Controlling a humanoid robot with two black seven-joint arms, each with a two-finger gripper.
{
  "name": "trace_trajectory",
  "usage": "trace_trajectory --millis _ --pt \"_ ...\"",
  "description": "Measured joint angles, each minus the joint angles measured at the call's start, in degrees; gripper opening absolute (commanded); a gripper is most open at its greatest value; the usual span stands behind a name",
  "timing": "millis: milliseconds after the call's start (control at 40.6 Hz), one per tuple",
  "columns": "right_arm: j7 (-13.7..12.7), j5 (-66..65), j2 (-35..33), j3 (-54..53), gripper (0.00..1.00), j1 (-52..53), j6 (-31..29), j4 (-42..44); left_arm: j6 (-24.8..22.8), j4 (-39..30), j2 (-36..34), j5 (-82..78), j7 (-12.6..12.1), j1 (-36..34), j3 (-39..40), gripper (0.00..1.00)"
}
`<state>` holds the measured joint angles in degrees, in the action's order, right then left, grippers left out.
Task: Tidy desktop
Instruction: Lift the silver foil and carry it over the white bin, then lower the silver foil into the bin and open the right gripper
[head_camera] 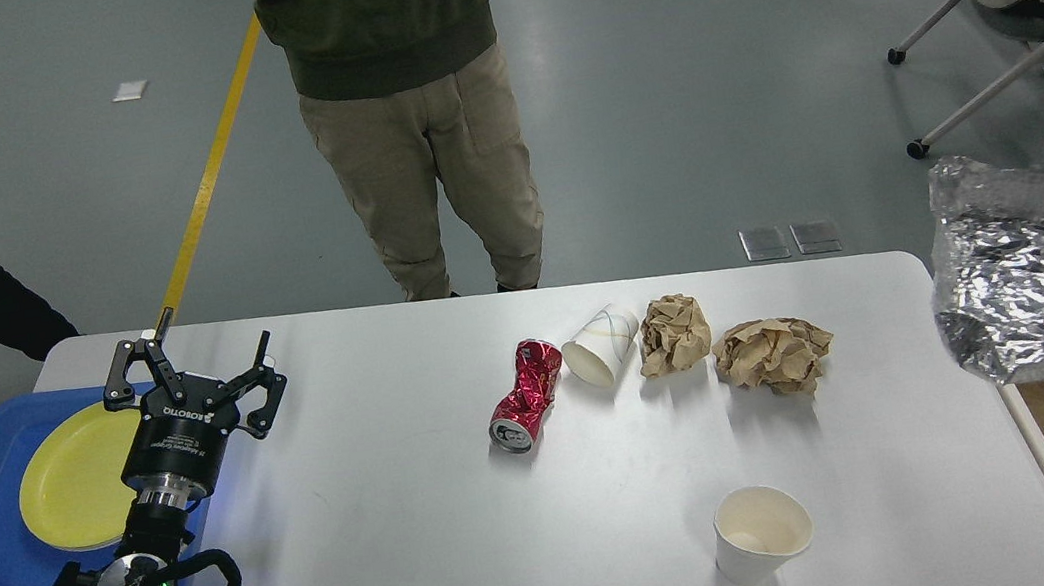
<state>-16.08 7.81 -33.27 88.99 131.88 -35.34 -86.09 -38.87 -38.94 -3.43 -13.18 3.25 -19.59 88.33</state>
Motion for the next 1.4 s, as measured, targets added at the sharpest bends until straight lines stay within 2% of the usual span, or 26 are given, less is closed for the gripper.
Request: trace_trajectory --millis 172,320,419,542,641,739,986,1158,1405 --pt "-0.08 0.24 -5.89 0.86 0.00 -7.23 4.77 7.07 0.02 0.00 0.00 0.00 0.00 0.00 0.00 0.96" --pt "-0.10 0.11 -10.89 -3.40 0.00 -17.81 6.98 16.55 0.02 0.00 0.01 0.00 0.00 0.00 -0.01 0.96" --pt "-0.09 -0.02 -13.12 -8.76 0.00 -27.76 8.91 23.60 0.02 0.00 0.01 0.00 0.00 0.00 -0.01 0.96" --pt "-0.09 0.02 -13.54 -21.47 0.00 -49.24 14.85 36.68 0.02 0.00 0.01 0.00 0.01 -0.01 -0.01 0.96" --pt "-0.32 0.06 -10.10 -31.97 0.00 -67.30 20.84 48.44 0.02 0.00 0.02 0.00 0.01 -0.01 -0.01 0.96" --pt "-0.41 0.11 -4.69 -36.76 0.00 -79.12 24.05 59.32 0.00 0.00 0.02 0.00 0.01 -0.01 -0.01 0.96" --pt "-0.52 0.19 7.24 -40.05 0.00 -97.67 29.33 78.52 -0.02 0.00 0.00 0.00 0.01 -0.01 0.00 0.96" --pt "-0.52 0.19 12.16 -40.32 0.00 -103.84 30.72 83.59 -0.03 0.00 0.00 0.00 0.01 -0.01 0.00 0.96" --pt "-0.51 0.19 12.92 -40.47 0.00 -104.32 31.35 83.81 -0.02 0.00 0.00 0.00 0.04 -0.01 0.00 0.96"
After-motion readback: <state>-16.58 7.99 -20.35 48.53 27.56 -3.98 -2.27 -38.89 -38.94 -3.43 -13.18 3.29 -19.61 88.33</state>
